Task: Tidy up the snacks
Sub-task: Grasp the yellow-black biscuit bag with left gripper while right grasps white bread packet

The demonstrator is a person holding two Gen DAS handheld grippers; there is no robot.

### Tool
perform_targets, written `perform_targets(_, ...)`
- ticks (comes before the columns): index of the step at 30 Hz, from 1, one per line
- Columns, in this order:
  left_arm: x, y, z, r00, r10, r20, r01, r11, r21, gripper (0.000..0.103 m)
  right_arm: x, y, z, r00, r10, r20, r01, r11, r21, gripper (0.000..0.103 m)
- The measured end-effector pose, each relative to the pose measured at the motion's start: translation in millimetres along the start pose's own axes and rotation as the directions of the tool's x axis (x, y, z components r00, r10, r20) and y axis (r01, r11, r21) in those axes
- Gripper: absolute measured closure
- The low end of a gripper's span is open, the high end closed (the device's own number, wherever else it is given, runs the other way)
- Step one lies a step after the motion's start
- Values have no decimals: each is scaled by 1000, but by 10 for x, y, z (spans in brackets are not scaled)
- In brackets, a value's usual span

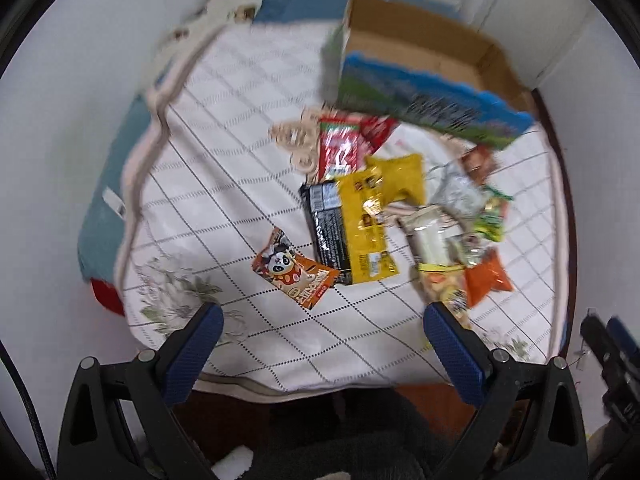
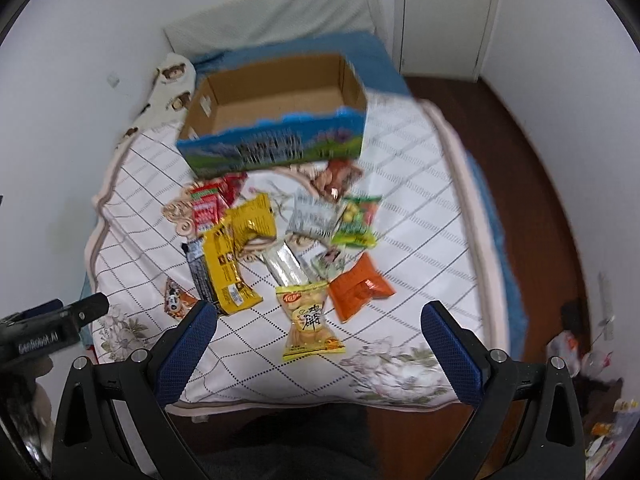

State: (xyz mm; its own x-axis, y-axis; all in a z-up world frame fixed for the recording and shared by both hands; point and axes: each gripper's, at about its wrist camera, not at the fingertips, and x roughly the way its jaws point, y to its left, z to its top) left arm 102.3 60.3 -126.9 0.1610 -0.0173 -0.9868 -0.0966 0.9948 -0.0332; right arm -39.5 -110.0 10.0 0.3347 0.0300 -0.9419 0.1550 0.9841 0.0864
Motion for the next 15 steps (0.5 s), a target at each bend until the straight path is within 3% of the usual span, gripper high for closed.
perform_targets(8, 1241, -119, 520, 979, -53, -197, 46, 998, -37, 1, 1429, 134, 280, 987, 40, -155, -47, 998, -45, 7)
perform_targets(11, 1713, -213, 623, 959, -65, -275, 59, 998, -31, 1, 1789, 229, 357, 981, 35, -189, -52, 995, -86, 21)
perform_targets(15, 2207, -263, 622, 927, -88, -364, 78, 996, -44, 1, 2115, 308, 414, 974, 42, -223, -73, 989, -132, 25)
